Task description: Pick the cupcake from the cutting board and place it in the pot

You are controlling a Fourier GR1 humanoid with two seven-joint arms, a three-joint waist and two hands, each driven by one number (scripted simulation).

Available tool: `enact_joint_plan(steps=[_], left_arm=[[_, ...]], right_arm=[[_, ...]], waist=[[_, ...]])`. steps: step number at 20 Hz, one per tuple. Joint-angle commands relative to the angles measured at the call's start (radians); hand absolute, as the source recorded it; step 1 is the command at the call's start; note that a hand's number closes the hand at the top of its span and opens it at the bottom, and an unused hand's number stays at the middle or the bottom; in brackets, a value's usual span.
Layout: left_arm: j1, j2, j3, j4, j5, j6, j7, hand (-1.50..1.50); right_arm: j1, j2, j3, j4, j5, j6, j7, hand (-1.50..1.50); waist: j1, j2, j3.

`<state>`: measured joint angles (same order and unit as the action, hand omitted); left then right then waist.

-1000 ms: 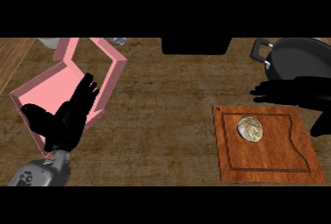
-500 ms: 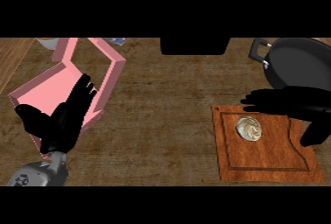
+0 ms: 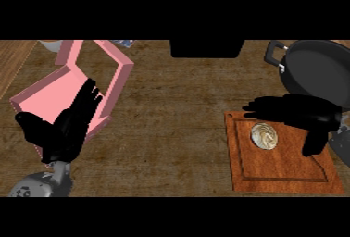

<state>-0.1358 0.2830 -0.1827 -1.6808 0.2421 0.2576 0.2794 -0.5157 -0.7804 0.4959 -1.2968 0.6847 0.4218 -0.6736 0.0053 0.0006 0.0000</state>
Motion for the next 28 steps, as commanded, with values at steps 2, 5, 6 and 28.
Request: enact_joint_plan(steps=[2,5,6,28], left_arm=[[0.037,-0.032,-0.017,-0.087,-0.05,0.03,0.058,0.0],[-0.035,-0.063,0.009,0.009,-0.05,0.013,0.035,0.0],[0.031,-0.061,-0.008,-0.013,-0.057,-0.018,-0.004,0.0],[-0.055,-0.1,0.105,0.076,-0.084,-0.11,-0.006,0.0]], right_arm=[[0.075,0.05,-0.009,-0.024,0.095,-0.002,0.005,-1.5],[0.035,0.098,0.008,0.029,0.185,-0.035,-0.018,-1.5],[0.038,0.076,-0.009,0.064,0.208,-0.045,-0.057,-1.5],[-0.001,0.281,-0.107,0.329,0.414,-0.191,-0.249,1.5]], waist=[[-0.002,-0.002,0.0],[-0.001,0.0,0.0],[0.001,0.0,0.0],[0.001,0.002,0.0]])
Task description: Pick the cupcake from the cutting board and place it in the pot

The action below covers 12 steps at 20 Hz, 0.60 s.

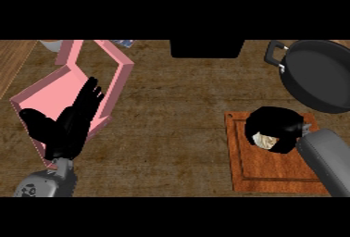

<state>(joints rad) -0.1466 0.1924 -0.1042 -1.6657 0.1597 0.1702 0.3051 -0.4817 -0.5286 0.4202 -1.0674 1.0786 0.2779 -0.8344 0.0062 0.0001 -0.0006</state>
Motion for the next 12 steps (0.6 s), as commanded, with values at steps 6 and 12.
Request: enact_joint_plan(steps=[6,12], left_arm=[[0.035,-0.017,0.028,-0.052,-0.016,-0.023,0.048,0.0],[0.055,0.0,0.071,-0.029,-0.026,0.033,0.013,0.0]], right_arm=[[0.017,0.037,-0.076,0.004,0.03,-0.006,-0.084,1.5],[0.119,-0.087,-0.538,0.255,-0.157,0.012,0.523,1.5]], waist=[[-0.002,0.0,0.001],[-0.182,-0.013,0.0]])
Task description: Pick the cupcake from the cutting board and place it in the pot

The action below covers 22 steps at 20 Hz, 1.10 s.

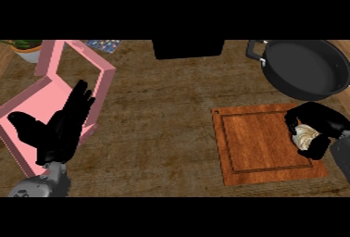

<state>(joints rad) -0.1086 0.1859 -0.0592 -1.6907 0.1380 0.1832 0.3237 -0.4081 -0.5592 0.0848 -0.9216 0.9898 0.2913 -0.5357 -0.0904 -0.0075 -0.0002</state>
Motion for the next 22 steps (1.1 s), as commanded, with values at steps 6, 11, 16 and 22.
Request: enact_joint_plan(steps=[6,11,16,22], left_arm=[[0.026,0.008,0.026,-0.011,-0.001,0.018,0.002,0.0],[0.014,0.011,0.001,-0.036,-0.01,0.007,0.029,0.0],[0.041,0.007,0.011,-0.018,0.03,-0.038,-0.006,0.0],[0.023,-0.006,0.001,-0.002,0.016,-0.047,-0.039,0.0]], right_arm=[[0.018,-0.067,-0.466,0.133,-0.109,-0.222,0.709,1.5],[0.011,-0.067,-0.516,-0.07,-0.087,-0.323,0.945,1.5],[0.031,-0.069,-0.497,-0.414,-0.079,-0.248,1.09,1.5],[-0.043,-0.125,-0.475,-0.715,-0.115,-0.096,1.158,1.5]], waist=[[-0.024,-0.01,-0.005],[0.027,-0.013,-0.005],[0.046,-0.011,-0.005],[0.072,0.0,-0.002]])
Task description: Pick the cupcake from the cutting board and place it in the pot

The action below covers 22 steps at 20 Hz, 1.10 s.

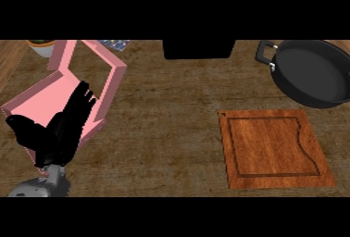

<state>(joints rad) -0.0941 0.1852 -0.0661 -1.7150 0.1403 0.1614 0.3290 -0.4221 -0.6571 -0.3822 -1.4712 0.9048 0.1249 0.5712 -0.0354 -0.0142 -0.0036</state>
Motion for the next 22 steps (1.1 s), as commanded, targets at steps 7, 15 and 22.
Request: enact_joint_plan(steps=[7,15,22], left_arm=[[-0.009,-0.024,-0.03,-0.014,-0.037,-0.01,0.011,0.0],[-0.046,-0.037,-0.012,0.019,-0.026,-0.033,0.02,0.0],[-0.096,-0.059,-0.019,0.012,-0.06,0.001,0.065,0.0]], right_arm=[[-0.269,-0.059,0.019,-0.007,-0.034,0.104,0.122,1.5],[-0.451,-0.034,0.061,0.314,0.033,-0.028,0.117,1.5],[-0.498,-0.083,0.006,0.633,0.015,-0.141,-0.061,1.5]], waist=[[0.051,0.015,0.003],[0.058,0.019,0.003],[0.054,0.02,0.004]])
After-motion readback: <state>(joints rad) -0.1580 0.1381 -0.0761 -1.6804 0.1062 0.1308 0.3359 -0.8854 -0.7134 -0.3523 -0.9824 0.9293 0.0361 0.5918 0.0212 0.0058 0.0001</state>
